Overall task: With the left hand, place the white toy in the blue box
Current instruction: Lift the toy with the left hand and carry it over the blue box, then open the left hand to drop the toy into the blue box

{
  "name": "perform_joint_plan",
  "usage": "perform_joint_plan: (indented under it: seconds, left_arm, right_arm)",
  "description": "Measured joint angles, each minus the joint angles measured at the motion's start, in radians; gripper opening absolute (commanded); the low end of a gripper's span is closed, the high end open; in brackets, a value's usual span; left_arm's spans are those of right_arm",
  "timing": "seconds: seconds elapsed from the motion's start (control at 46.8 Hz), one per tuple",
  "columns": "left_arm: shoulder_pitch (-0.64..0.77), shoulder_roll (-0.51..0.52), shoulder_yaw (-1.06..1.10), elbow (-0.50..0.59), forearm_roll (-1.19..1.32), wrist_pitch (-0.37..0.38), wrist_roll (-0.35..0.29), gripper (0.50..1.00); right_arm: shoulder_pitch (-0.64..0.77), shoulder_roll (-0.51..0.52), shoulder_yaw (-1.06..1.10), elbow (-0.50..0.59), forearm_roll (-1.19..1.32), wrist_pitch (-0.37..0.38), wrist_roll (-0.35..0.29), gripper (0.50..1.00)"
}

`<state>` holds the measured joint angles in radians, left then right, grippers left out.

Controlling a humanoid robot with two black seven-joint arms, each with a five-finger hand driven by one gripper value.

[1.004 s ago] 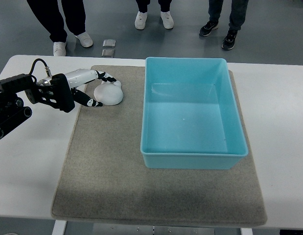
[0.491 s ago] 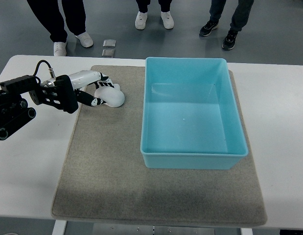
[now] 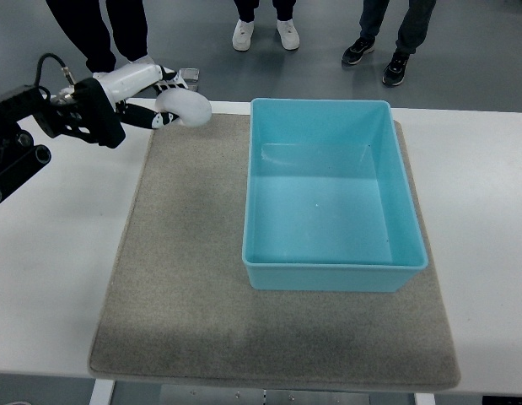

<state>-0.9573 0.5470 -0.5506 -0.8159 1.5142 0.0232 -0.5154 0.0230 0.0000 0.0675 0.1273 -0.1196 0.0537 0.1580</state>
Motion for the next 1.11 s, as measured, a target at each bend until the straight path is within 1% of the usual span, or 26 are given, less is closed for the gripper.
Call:
perform_joint_plan:
  seconds: [0.085, 0.214, 0.406, 0.491, 0.641, 0.812, 0.94, 0.983, 1.025, 1.111]
  left_arm:
    - [-0.043, 0.019, -0.014, -0.046, 0.001, -0.001, 0.000, 0.500]
    - [-0.085, 0.021, -0.015, -0.153, 0.005, -0.008, -0.001, 0.500]
    - [-0.093, 0.006, 0.002, -0.325, 0.017, -0.021, -0.001, 0.500]
    - [-0.093, -0.012, 0.035, -0.383, 0.019, -0.022, -0.001, 0.500]
    - [-0.093, -0.055, 0.139, -0.431, 0.020, -0.024, -0.004, 0.500]
    - [-0.092, -0.098, 0.228, -0.430, 0.039, -0.024, -0.005, 0.500]
    - [-0.080, -0.116, 0.242, -0.422, 0.083, -0.024, -0.006, 0.500]
    - [-0.079, -0.121, 0.253, -0.417, 0.092, -0.023, -0.006, 0.537]
    - [-0.075, -0.124, 0.263, -0.412, 0.094, -0.022, -0.007, 0.595]
    - [-0.068, -0.125, 0.266, -0.409, 0.095, -0.022, -0.008, 0.758]
  right_arm:
    - [0.000, 0.000, 0.000, 0.000, 0.000, 0.000, 0.000, 0.936]
    - [0.000, 0.000, 0.000, 0.000, 0.000, 0.000, 0.000, 0.936]
    - [0.000, 0.000, 0.000, 0.000, 0.000, 0.000, 0.000, 0.936]
    - [0.000, 0.000, 0.000, 0.000, 0.000, 0.000, 0.000, 0.936]
    - [0.000, 0.000, 0.000, 0.000, 0.000, 0.000, 0.000, 0.936]
    - [0.000, 0.000, 0.000, 0.000, 0.000, 0.000, 0.000, 0.936]
    - [0.000, 0.000, 0.000, 0.000, 0.000, 0.000, 0.000, 0.936]
    - [0.000, 0.000, 0.000, 0.000, 0.000, 0.000, 0.000, 0.936]
    - [0.000, 0.000, 0.000, 0.000, 0.000, 0.000, 0.000, 0.936]
    - [0.000, 0.000, 0.000, 0.000, 0.000, 0.000, 0.000, 0.936]
